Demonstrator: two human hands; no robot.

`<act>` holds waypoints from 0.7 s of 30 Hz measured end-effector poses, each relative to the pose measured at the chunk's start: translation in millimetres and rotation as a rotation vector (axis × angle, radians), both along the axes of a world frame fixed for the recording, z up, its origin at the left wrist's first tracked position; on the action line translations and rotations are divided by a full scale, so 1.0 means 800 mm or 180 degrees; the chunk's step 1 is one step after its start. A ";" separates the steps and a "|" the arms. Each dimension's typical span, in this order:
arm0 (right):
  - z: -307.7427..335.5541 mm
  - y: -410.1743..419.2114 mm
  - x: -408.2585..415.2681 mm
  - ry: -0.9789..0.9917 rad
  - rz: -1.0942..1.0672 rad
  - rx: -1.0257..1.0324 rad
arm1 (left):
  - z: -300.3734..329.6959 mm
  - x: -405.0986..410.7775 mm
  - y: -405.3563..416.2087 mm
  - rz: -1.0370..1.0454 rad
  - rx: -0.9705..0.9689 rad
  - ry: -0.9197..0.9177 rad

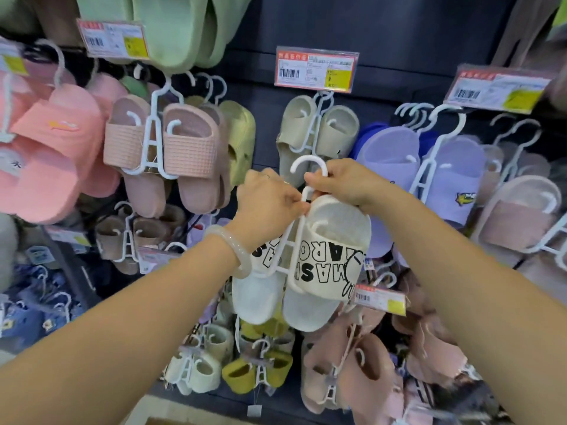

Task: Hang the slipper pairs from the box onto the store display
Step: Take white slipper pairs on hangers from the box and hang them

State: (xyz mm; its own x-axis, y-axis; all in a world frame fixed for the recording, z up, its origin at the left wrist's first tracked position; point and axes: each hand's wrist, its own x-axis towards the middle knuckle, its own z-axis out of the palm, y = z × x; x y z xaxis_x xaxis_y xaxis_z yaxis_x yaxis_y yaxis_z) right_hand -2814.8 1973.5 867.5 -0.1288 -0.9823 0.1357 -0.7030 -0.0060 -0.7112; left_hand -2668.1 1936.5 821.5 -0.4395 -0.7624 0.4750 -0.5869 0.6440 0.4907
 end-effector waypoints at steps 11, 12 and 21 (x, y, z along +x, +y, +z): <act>0.015 0.008 0.003 -0.0187 0.0640 0.0009 | 0.047 0.024 -0.009 -0.1124 0.0767 -0.0144; 0.016 0.009 0.004 -0.0189 0.0646 0.0032 | 0.052 0.027 -0.008 -0.1220 0.0906 -0.0177; 0.055 0.055 0.010 -0.0549 0.0774 0.0077 | 0.087 0.051 0.008 -0.1422 0.1148 -0.0100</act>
State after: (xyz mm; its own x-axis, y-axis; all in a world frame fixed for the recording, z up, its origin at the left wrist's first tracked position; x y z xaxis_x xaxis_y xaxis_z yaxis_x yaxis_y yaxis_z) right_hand -2806.7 2017.8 911.5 0.0916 -0.9899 0.1085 -0.5517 -0.1412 -0.8220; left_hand -2627.2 1943.1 890.9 -0.7659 -0.6108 0.2007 -0.3141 0.6279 0.7121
